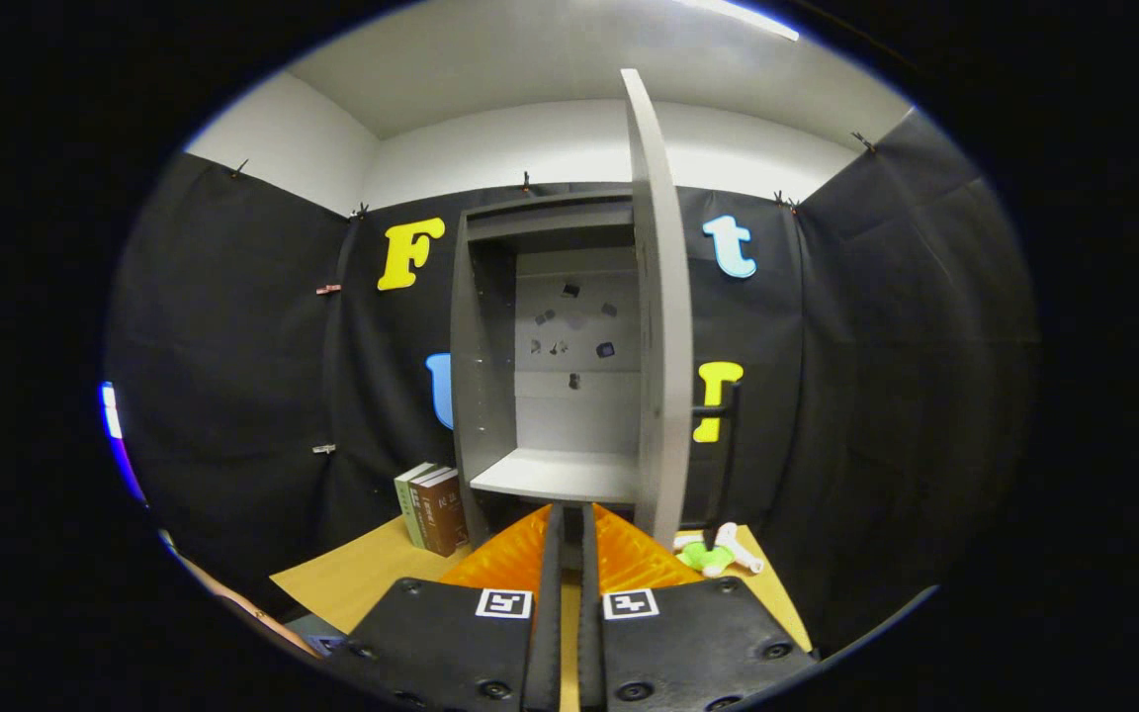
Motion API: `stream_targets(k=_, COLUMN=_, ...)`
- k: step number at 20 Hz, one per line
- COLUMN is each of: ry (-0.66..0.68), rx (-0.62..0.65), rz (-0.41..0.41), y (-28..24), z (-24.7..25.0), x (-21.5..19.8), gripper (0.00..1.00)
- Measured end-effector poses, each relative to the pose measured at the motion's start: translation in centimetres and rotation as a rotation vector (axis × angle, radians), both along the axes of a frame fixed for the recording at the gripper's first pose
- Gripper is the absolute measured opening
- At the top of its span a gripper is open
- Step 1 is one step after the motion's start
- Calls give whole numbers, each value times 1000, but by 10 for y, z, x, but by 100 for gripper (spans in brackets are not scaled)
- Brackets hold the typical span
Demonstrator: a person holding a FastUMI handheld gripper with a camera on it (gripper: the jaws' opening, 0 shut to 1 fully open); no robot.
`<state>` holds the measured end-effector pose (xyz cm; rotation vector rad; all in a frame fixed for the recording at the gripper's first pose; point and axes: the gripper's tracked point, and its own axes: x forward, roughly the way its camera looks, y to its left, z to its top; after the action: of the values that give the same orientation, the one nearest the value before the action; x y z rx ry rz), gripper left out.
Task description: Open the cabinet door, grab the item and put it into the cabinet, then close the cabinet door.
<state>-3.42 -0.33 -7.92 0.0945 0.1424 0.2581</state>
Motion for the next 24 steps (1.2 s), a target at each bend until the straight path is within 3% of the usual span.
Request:
stream_targets(k=2, ry=23, rx=3, rz=-43, y=14, z=-10, x=11, gripper=32)
stream_targets(k=5, ry=100, rx=23, rz=-103, y=46, z=-40, x=27, gripper=33)
stream_targets(k=7, ry=154, rx=21, rz=-148, y=63, z=-67, x=34, gripper=41)
stream_targets(k=11, ry=285, rx=-21, rz=-223, y=92, z=-136, x=44, gripper=41)
stream_targets(k=15, ry=399, rx=-70, rz=-243, y=118, z=-198, x=45, gripper=41)
stream_targets(k=22, ry=585, rx=-176, rz=-220, y=128, z=-311, x=61, gripper=42)
stream_targets(k=24, ry=647, rx=-134, rz=-182, y=139, z=-338, x=65, gripper=42)
